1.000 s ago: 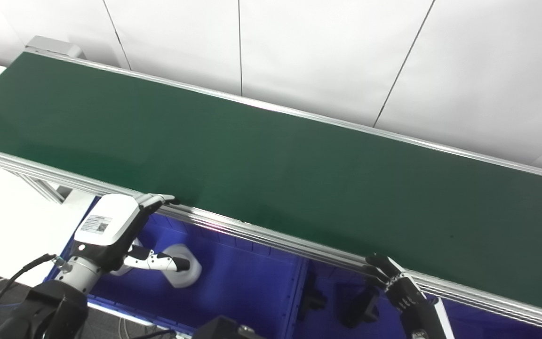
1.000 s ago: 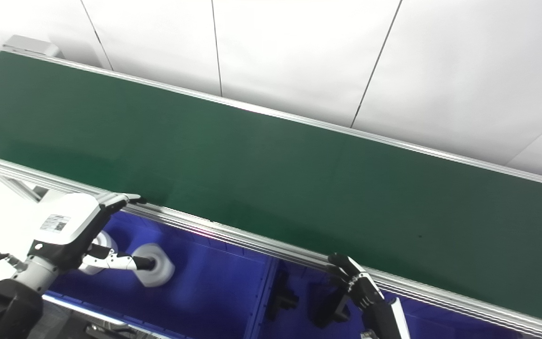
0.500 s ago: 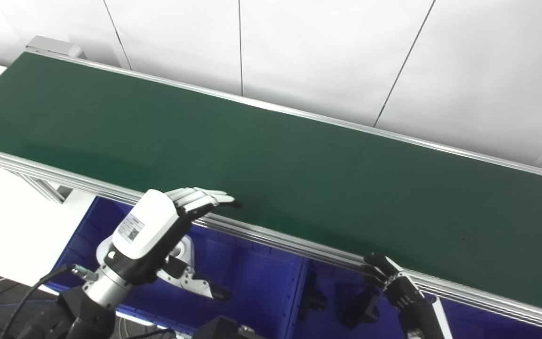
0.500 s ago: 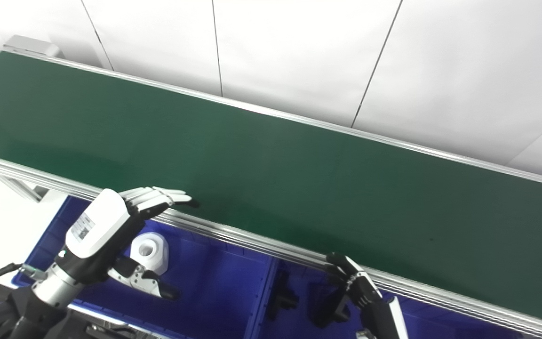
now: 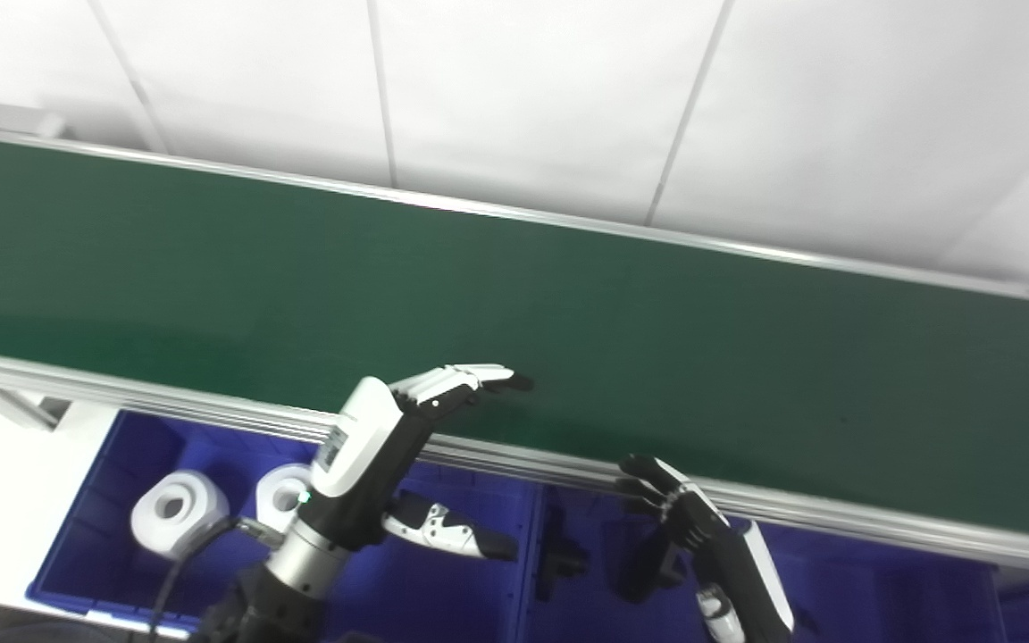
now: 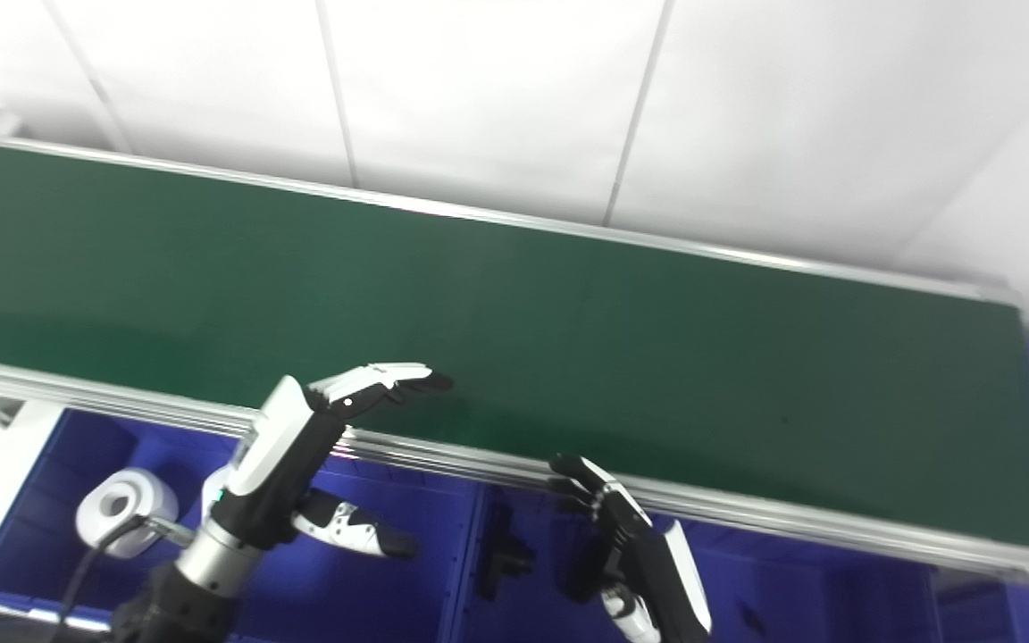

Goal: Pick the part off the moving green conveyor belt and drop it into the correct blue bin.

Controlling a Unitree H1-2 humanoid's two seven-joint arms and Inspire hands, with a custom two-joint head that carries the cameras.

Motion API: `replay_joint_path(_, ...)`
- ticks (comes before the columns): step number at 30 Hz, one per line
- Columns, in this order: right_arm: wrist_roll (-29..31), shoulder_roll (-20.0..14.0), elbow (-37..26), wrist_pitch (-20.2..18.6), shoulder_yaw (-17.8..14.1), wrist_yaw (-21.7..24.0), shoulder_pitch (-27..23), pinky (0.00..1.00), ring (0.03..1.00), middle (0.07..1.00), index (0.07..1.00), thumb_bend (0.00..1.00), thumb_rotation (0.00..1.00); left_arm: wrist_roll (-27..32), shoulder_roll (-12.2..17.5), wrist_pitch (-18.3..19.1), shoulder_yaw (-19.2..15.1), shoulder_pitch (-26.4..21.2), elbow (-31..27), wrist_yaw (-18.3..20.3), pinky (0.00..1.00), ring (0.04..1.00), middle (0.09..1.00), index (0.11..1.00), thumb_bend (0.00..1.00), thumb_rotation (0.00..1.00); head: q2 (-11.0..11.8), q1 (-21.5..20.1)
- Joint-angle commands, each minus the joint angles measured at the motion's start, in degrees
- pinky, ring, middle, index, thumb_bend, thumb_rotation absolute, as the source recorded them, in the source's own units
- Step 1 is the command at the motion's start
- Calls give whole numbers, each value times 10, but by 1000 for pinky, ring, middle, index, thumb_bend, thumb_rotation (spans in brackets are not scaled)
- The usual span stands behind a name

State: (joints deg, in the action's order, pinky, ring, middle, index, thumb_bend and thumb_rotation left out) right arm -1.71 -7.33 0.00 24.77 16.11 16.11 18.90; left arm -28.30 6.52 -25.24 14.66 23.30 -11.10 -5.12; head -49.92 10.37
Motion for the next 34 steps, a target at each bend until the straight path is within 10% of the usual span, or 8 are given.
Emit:
replay_joint_path(1, 0, 6, -25, -6, 1, -6, 1, 750, 804, 852, 844, 803, 971, 35, 0, -8, 9, -1, 3, 11, 671, 750, 792, 778, 768, 837, -3, -2)
replay_joint_path(34, -20, 9, -40, -29, 5, -16, -8, 748, 797, 848, 835, 825, 979, 124, 15, 4, 20, -6, 10, 90, 731, 802, 830, 798, 740, 895, -32, -30)
